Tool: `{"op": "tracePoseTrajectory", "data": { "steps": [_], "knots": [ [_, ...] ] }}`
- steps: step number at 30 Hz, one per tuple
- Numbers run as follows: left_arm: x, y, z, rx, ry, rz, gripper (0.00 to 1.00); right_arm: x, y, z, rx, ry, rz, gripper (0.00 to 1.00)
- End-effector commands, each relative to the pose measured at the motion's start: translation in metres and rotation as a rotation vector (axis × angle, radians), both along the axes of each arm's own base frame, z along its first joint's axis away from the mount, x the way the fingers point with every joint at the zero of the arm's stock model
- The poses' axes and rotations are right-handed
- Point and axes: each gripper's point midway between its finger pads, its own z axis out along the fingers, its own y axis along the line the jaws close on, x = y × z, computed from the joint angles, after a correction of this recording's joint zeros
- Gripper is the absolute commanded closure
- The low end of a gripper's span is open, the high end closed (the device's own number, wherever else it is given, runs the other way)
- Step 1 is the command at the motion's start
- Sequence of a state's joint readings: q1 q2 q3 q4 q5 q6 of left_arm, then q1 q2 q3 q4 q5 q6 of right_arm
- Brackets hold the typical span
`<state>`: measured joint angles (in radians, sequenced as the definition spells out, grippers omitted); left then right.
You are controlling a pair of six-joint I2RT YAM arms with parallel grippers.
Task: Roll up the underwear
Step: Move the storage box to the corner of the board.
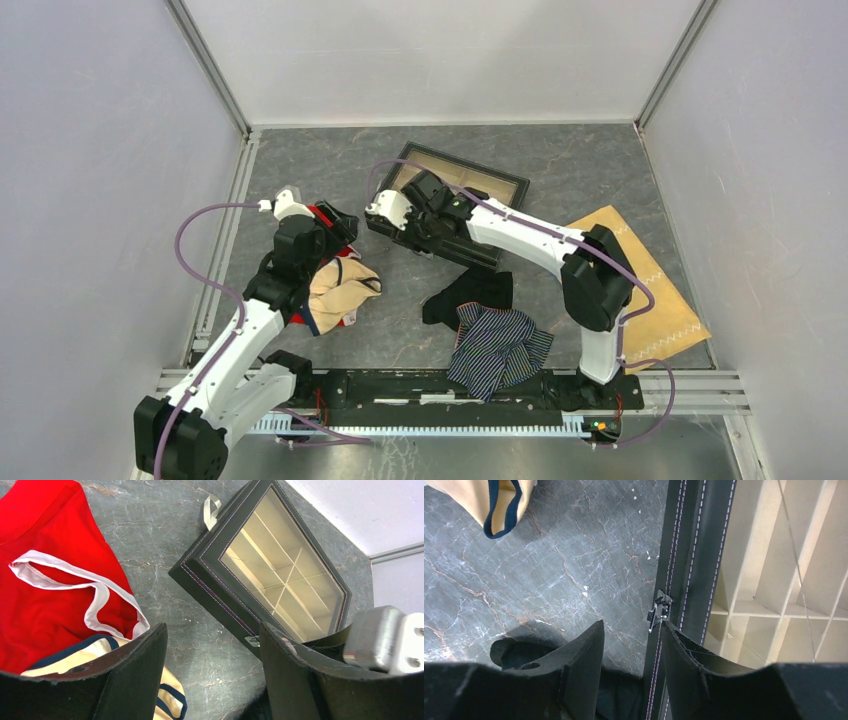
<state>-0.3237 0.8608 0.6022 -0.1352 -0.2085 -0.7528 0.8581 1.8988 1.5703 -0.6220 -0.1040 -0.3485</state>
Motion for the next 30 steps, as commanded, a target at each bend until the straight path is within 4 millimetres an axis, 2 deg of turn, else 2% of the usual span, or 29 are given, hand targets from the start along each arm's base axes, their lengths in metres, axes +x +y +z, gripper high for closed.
{"op": "tracePoseTrajectory", "data": {
  "steps": [1,8,10,12,17,19,24,30],
  "knots": [
    [0.0,0.004,0.005,-0.015,-0.01,0.03,0.26,0.012,0.012,0.006,0.009,-0.052,0.0,0.49],
    [0.0,0.004,0.004,-0.009,-0.008,0.03,0.26,0.017,0.003,-0.008,-0.047,-0.069,-0.035,0.53],
    [0.0,0.005,0.003,-0.008,-0.007,0.031,0.26,0.018,0.002,-0.011,-0.05,-0.069,-0.037,0.58],
    [0.0,0.005,0.003,-0.007,-0.006,0.032,0.26,0.023,-0.001,-0.01,-0.063,-0.095,-0.06,0.63],
    [-0.001,0.005,0.003,-0.004,-0.009,0.03,0.27,0.028,-0.002,-0.007,-0.048,-0.125,-0.083,0.89],
    [-0.002,0.005,0.004,-0.006,-0.013,0.026,0.28,0.028,-0.001,-0.001,-0.024,-0.135,-0.089,0.99],
    [-0.004,-0.003,0.0,-0.015,-0.017,-0.023,0.35,0.019,0.01,0.017,0.066,-0.111,-0.07,1.0],
    [-0.008,-0.026,-0.003,-0.065,-0.048,-0.145,0.48,0.012,0.026,0.07,0.209,-0.099,-0.058,1.0]
  ]
}}
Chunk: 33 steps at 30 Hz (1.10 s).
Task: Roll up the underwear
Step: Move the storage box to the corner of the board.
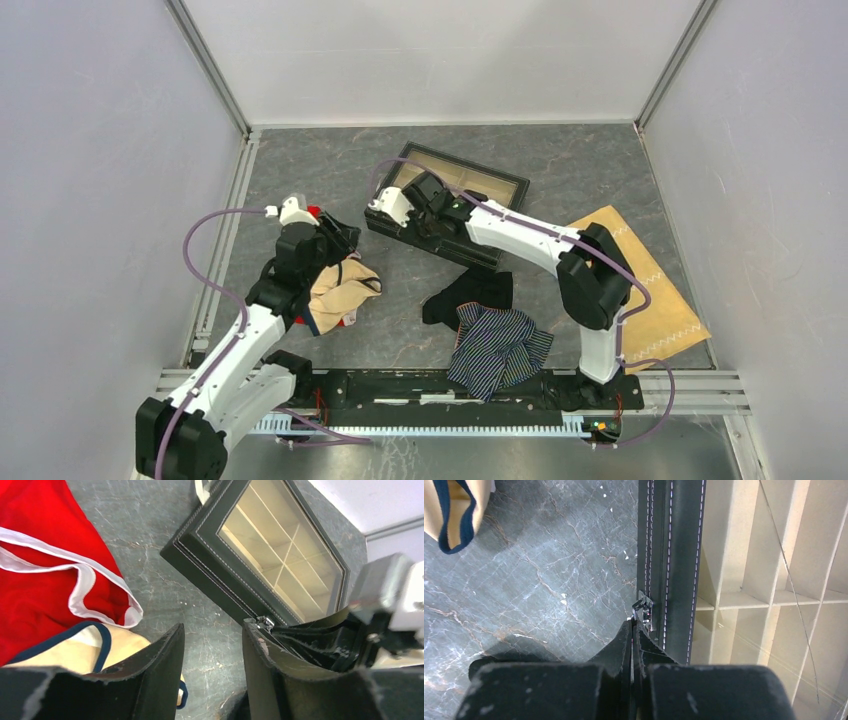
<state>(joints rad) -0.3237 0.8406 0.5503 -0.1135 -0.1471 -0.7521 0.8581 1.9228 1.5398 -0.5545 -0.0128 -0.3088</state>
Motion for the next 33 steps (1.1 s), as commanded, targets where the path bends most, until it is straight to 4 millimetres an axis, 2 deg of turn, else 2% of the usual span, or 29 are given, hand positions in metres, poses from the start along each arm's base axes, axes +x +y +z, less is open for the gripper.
{"op": "tracePoseTrajectory", "data": {
  "steps": [1,5,10,14,21,25,28,33],
  "knots": [
    [0.001,-0.02,0.011,-0.055,-0.068,-0.103,0.48,-0.002,0.031,0.095,0.249,-0.07,0.024,1.0],
    [0.004,-0.029,0.018,-0.072,-0.103,-0.142,0.53,0.006,0.028,0.127,0.306,-0.093,0.007,1.0],
    [0.009,-0.053,0.02,-0.096,-0.125,-0.232,0.59,0.018,0.018,0.147,0.359,-0.075,0.0,1.0],
    [0.017,-0.071,0.013,-0.087,-0.111,-0.279,0.67,0.006,0.022,0.161,0.419,-0.033,0.035,1.0],
    [0.024,-0.07,0.005,-0.098,-0.128,-0.248,0.69,-0.021,0.033,0.188,0.514,0.017,0.105,1.0],
    [0.037,-0.077,0.002,-0.106,-0.137,-0.247,0.69,-0.023,0.03,0.194,0.516,0.003,0.103,1.0],
    [0.046,-0.081,-0.007,-0.102,-0.117,-0.237,0.7,-0.023,0.026,0.194,0.504,-0.007,0.096,1.0],
    [0.051,-0.089,-0.017,-0.118,-0.127,-0.24,0.7,-0.024,0.023,0.199,0.51,-0.019,0.099,1.0]
  ]
}}
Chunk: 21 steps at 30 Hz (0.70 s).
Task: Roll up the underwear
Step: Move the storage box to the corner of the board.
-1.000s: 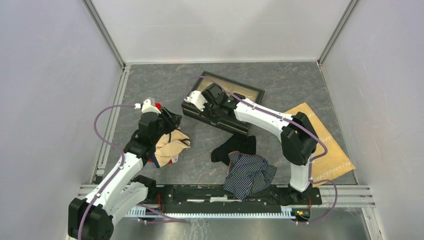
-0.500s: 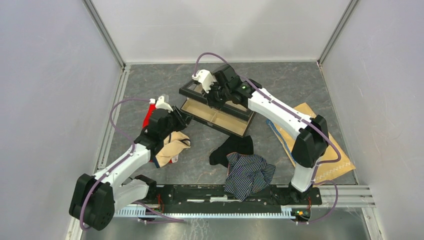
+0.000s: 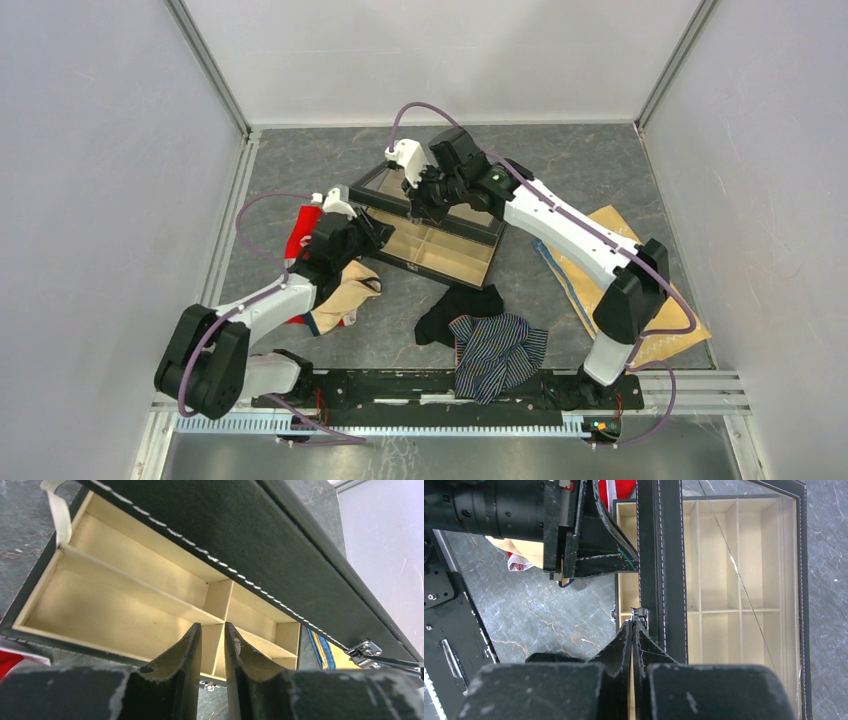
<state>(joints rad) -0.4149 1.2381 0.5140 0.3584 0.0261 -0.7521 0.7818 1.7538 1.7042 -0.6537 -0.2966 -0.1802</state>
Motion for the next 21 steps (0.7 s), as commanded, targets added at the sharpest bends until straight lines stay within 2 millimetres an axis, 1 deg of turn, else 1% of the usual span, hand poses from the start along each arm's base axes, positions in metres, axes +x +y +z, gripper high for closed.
{"op": "tracePoseTrajectory", "data": {
  "steps": [1,2,5,6,7,8,11,13,14,16,17,19,20,21],
  "knots": [
    [0.019,-0.01,0.028,-0.064,-0.121,0.014,0.7,-0.011,0.009,0.069,0.158,-0.1,0.048,1.0],
    [0.021,-0.012,0.032,-0.07,-0.133,0.012,0.7,-0.011,0.007,0.07,0.157,-0.107,0.043,1.0],
    [0.027,-0.017,0.05,-0.12,-0.164,0.019,0.68,-0.006,-0.003,0.073,0.159,-0.126,0.012,1.0],
    [0.031,-0.015,0.055,-0.117,-0.179,0.035,0.68,-0.005,-0.007,0.075,0.162,-0.134,0.002,0.99],
    [0.034,-0.014,0.059,-0.112,-0.188,0.046,0.67,-0.002,-0.011,0.08,0.167,-0.15,-0.017,0.96],
    [0.036,-0.014,0.062,-0.107,-0.192,0.049,0.67,0.001,-0.016,0.082,0.168,-0.162,-0.033,0.89],
    [0.042,-0.015,0.069,-0.101,-0.201,0.051,0.67,0.006,-0.032,0.098,0.184,-0.221,-0.086,0.61],
    [0.046,-0.017,0.072,-0.1,-0.205,0.05,0.67,0.008,-0.045,0.107,0.196,-0.255,-0.118,0.49],
    [0.048,-0.018,0.072,-0.1,-0.204,0.051,0.67,0.008,-0.053,0.115,0.206,-0.282,-0.137,0.46],
    [0.053,-0.02,0.073,-0.1,-0.204,0.051,0.67,0.008,-0.071,0.119,0.202,-0.315,-0.188,0.43],
    [0.055,-0.021,0.073,-0.099,-0.203,0.051,0.67,0.006,-0.078,0.122,0.205,-0.33,-0.206,0.42],
    [0.059,-0.023,0.079,-0.104,-0.211,0.053,0.67,-0.005,-0.09,0.121,0.212,-0.343,-0.21,0.42],
    [0.061,-0.024,0.082,-0.107,-0.217,0.053,0.67,-0.01,-0.095,0.117,0.214,-0.348,-0.211,0.42],
    [0.065,-0.026,0.089,-0.114,-0.229,0.052,0.67,-0.015,-0.102,0.116,0.222,-0.361,-0.225,0.42]
  ]
}}
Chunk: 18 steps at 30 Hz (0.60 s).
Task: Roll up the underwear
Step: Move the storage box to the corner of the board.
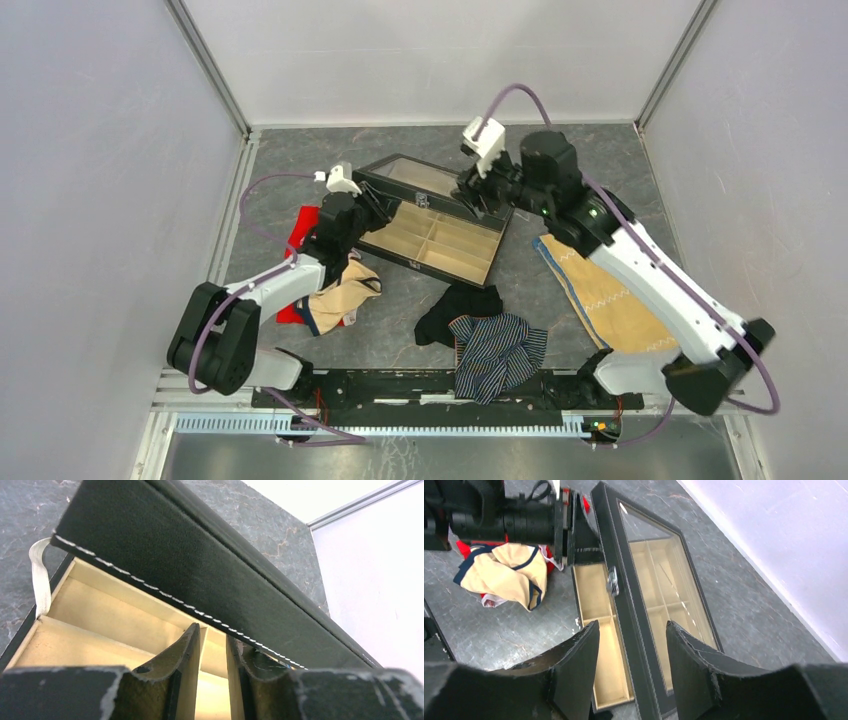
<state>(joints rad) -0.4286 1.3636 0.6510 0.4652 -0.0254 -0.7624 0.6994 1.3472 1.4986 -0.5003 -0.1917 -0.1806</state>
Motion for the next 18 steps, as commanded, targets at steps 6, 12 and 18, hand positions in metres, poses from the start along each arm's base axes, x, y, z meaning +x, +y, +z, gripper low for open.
{"op": "tracePoseTrajectory", "data": {
  "steps": [6,12,18],
  "knots": [
    [0.043,-0.02,0.082,-0.08,-0.155,0.009,0.66,-0.028,-0.063,-0.028,0.043,-0.064,-0.184,0.45],
    [0.065,-0.029,0.098,-0.068,-0.184,0.012,0.64,-0.043,-0.075,-0.066,0.08,-0.021,-0.214,0.47],
    [0.093,-0.044,0.101,-0.052,-0.186,-0.008,0.64,-0.036,-0.067,-0.121,0.054,0.065,-0.24,0.53]
  ]
}}
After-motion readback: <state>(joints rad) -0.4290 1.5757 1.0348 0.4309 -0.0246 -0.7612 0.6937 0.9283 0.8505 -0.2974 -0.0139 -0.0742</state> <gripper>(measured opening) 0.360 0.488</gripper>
